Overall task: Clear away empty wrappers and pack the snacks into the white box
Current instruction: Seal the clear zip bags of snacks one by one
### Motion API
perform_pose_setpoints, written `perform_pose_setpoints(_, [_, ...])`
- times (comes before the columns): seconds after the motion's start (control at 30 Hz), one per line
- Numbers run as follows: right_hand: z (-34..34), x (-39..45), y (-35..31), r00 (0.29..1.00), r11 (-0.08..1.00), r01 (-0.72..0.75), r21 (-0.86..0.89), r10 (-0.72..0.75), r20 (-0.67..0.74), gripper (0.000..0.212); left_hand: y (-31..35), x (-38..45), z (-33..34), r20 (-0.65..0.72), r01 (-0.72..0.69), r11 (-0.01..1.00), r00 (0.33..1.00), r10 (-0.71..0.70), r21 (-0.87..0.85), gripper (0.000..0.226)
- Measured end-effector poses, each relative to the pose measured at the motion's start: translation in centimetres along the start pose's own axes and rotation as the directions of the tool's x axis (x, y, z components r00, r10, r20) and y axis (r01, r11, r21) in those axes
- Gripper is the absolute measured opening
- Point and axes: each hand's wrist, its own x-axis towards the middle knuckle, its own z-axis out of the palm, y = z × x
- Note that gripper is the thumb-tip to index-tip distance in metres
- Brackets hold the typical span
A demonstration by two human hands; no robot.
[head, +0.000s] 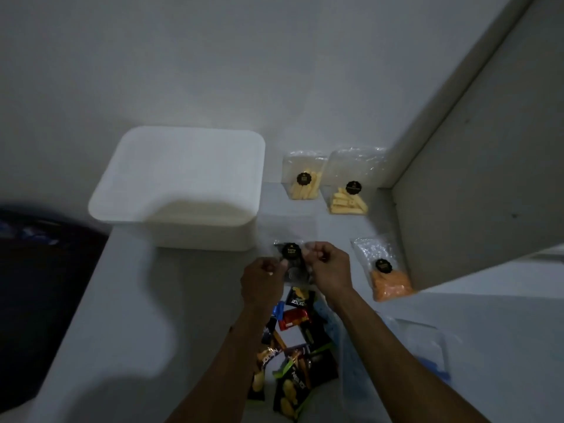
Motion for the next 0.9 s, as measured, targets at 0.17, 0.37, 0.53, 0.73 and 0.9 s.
perform_pose_setpoints(0.17, [-4.9,-4.1,-4.9,0.977,0.978,0.209,-0.005,-0.209,0.029,0.009,5.4,-4.6,-1.7,-0.071,-0.198,0.955,0.980,0.186,-0.221,0.044])
perform_pose_setpoints(0.37, [-9.2,-9.7,-8.6,0.962,0.963,0.222,0.155,-0.242,0.124,0.010,10.8,-8.9,-5.5,-0.071,-0.336,0.869,0.940,0.334,-0.363,0.038])
perform_pose_setpoints(0.53, [-11.0,-13.4,-10.3,0.948,0.947,0.234,0.220,-0.273,0.164,0.016,12.8,-12.2,-7.5,-0.153,-0.474,0.752,0.875,0.459,-0.458,0.003])
perform_pose_setpoints(0.73, [-12.2,-15.0,-11.6,0.943,0.939,0.253,0.234,-0.293,0.156,0.015,14.1,-15.2,-8.7,-0.165,-0.500,0.680,0.852,0.496,-0.536,0.004])
perform_pose_setpoints(0.9, [-13.1,-15.5,-14.0,0.917,0.921,0.377,0.098,-0.386,0.100,0.023,15.3,-16.3,-8.8,-0.194,-0.507,0.651,0.849,0.492,-0.565,0.003])
